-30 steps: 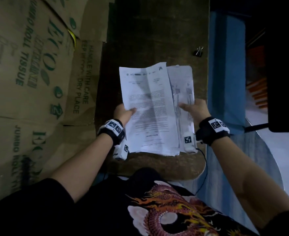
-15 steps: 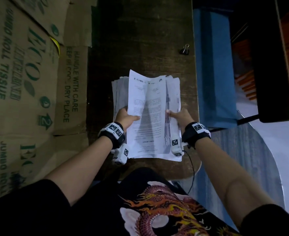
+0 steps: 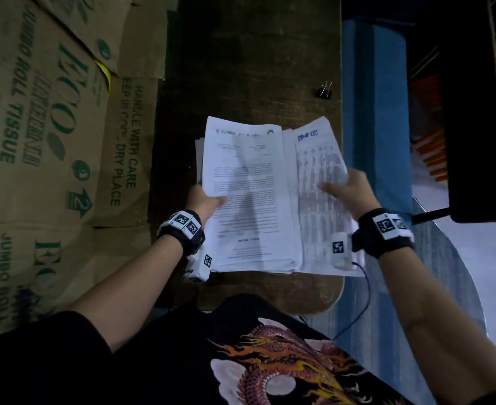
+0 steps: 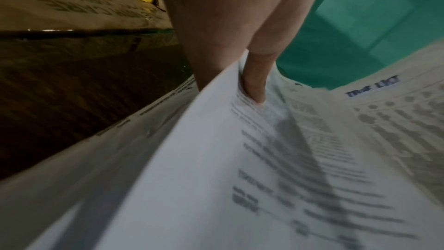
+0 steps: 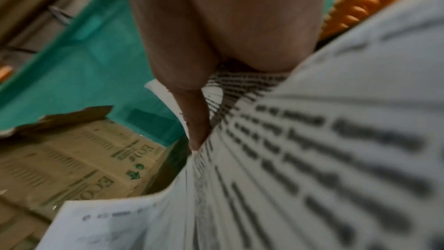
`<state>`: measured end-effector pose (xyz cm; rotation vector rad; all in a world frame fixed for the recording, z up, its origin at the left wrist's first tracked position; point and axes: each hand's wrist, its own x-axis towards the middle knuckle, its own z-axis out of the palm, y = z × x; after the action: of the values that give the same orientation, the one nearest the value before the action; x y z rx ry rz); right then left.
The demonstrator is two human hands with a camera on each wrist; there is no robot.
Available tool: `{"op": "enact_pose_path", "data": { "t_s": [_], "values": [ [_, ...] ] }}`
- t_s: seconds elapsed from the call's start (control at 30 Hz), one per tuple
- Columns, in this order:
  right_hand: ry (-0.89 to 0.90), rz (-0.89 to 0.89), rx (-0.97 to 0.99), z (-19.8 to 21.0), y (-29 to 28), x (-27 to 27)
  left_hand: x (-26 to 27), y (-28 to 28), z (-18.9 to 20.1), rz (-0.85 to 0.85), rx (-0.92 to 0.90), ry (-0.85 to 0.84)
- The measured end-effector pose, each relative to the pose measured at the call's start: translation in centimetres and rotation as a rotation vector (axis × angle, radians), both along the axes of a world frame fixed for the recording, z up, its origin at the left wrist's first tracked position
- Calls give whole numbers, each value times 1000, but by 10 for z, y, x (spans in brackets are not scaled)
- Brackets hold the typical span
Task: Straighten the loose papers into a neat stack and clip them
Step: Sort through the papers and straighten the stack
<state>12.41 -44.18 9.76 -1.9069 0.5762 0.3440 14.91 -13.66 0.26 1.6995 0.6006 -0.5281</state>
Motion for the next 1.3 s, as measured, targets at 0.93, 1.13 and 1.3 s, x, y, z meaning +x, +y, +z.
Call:
{"op": "enact_pose_path", "data": {
  "t_s": [0.93,1.13,1.3],
  "values": [
    [113,194,-307,-85,101,49,17,23,-11,-209,377,-80],
    [458,-44,-453,-89,89,10,15,14,6,-244,511,183],
    [384,-83,-268,-103,121,-10,6,-16,9,-329,475,190]
  ]
}}
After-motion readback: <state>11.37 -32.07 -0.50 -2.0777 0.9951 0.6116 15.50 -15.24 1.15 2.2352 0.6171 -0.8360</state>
